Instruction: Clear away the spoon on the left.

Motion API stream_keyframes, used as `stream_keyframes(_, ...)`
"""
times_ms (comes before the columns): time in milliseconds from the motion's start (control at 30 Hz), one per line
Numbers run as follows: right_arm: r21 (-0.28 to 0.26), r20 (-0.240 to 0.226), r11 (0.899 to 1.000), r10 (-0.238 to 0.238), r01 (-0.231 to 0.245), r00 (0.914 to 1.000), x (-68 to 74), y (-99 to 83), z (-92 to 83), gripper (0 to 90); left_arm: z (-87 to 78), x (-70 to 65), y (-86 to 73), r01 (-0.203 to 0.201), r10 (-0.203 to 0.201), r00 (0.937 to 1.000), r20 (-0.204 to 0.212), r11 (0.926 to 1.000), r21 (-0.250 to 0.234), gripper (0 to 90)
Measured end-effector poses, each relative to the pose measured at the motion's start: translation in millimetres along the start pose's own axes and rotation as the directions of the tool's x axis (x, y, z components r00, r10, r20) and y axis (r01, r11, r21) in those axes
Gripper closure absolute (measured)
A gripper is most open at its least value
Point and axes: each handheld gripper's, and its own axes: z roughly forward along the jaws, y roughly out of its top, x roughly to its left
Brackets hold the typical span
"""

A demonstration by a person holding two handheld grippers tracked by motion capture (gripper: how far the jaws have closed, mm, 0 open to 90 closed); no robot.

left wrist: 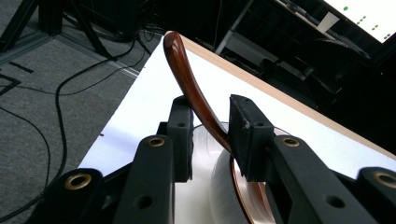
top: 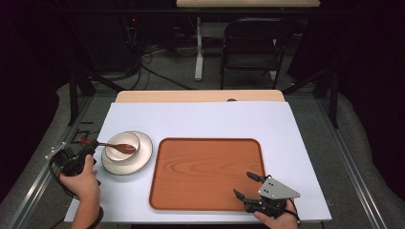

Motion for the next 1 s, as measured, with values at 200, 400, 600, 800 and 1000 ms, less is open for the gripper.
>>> stream_keyframes(200, 0.002, -0.001, 1.000, 0.000, 0.000, 1.0000, -0.3, -0.1, 0.1, 28.9, -0.7, -0.1, -1.2, -0.004, 0.005, 1.0000, 0.008, 0.9998, -0.017, 72.5)
stream_keyframes(400, 0.000, 0.001, 1.000, 0.002, -0.002, 1.0000, -0.2, 0.0, -0.1, 29.0, -6.3, -4.3, -1.8, -0.033, 0.034, 0.9990, 0.029, 0.9989, -0.033, 73.9)
stream_keyframes(600, 0.000, 0.002, 1.000, 0.003, -0.003, 1.0000, -0.2, 0.0, 0.1, 29.0, -15.4, -10.9, -3.7, -0.072, 0.076, 0.9943, 0.074, 0.9956, -0.060, 76.6)
stream_keyframes(800, -0.001, 0.003, 1.000, 0.004, -0.004, 1.0000, -0.1, 0.1, 0.0, 29.0, -27.4, -18.9, -7.8, -0.124, 0.133, 0.9842, 0.118, 0.9893, -0.077, 79.4)
stream_keyframes(1000, -0.002, 0.002, 1.000, 0.001, -0.001, 1.0000, 0.4, 0.3, -0.1, 29.0, -34.2, -30.7, -10.7, -0.194, 0.206, 0.9682, 0.143, 0.9767, -0.093, 81.8)
